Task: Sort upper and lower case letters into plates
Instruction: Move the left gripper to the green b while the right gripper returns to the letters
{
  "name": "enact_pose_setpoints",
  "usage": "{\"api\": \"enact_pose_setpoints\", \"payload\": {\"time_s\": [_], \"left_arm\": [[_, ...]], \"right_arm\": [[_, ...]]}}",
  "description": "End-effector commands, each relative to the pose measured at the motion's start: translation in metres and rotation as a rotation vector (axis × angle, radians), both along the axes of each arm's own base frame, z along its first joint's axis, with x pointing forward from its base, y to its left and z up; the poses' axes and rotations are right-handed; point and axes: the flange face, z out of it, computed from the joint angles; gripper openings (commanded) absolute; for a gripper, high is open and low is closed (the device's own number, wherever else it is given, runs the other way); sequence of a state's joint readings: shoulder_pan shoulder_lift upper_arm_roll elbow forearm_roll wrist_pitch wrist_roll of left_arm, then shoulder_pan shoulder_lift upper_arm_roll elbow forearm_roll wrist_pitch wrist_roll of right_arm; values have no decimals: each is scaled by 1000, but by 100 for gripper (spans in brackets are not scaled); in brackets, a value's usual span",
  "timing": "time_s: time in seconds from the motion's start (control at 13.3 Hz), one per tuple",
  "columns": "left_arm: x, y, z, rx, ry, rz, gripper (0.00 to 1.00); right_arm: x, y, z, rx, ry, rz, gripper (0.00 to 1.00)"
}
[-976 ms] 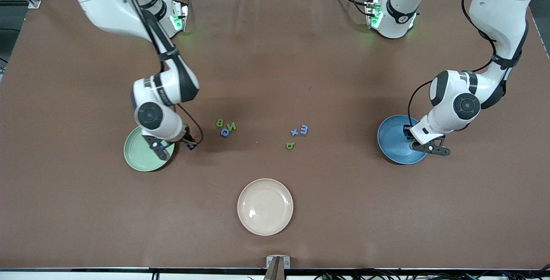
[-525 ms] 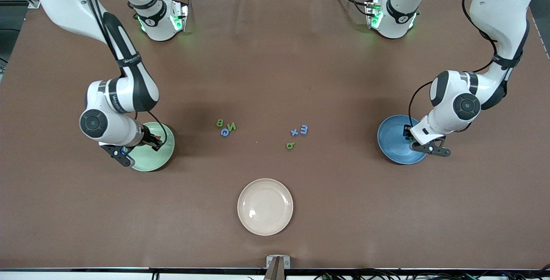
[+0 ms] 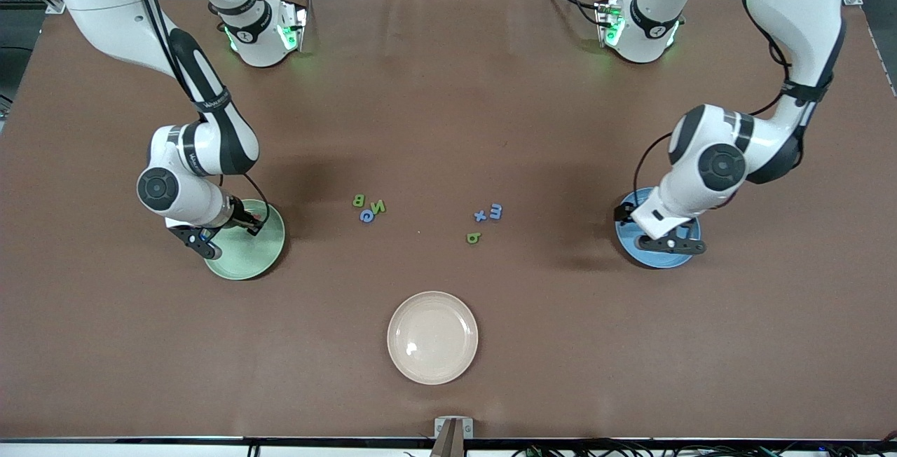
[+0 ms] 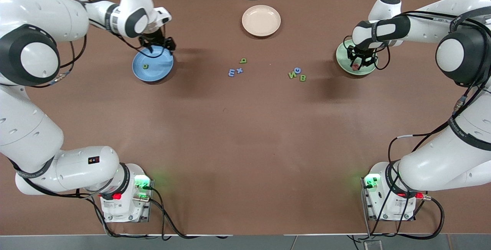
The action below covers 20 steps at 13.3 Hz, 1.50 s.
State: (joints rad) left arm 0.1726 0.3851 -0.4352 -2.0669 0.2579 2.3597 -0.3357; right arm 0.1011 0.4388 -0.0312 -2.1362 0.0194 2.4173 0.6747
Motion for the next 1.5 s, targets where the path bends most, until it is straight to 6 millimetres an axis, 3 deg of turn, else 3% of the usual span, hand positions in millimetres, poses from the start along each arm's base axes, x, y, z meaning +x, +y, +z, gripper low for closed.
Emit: {"api": "enact_pose_setpoints", "payload": {"time_s": [0.0,0.08,0.15,0.38,0.6,0.83,1.05,1.2,1.43], "left_arm": [[-6,-64,4,2,-16,44,100],[-7,-86,6,-6,-25,53,100],[-8,-116,7,-19,-36,58,100],[-8,-182,3,-33,-75,88,100],[-15,-226,-15,-56,-58,59,100],[-21,-259,-31,-71,-44,125,100],[-19,-287,-47,-41,-82,138,100],[-17,-306,-57,-28,-110,154,100],[-14,-325,-67,-46,-116,193,100]], "right_arm": [[-5,-5,3,16,-6,8,33],[-3,-4,4,16,-9,8,72],[-1,-4,6,18,-12,6,100],[10,1,19,18,-20,2,100],[28,16,46,12,37,-28,100],[29,65,54,-11,24,-83,100],[29,132,66,-25,-15,-147,100],[27,166,62,-18,-18,-190,100],[20,219,58,-5,-47,-110,100]]}}
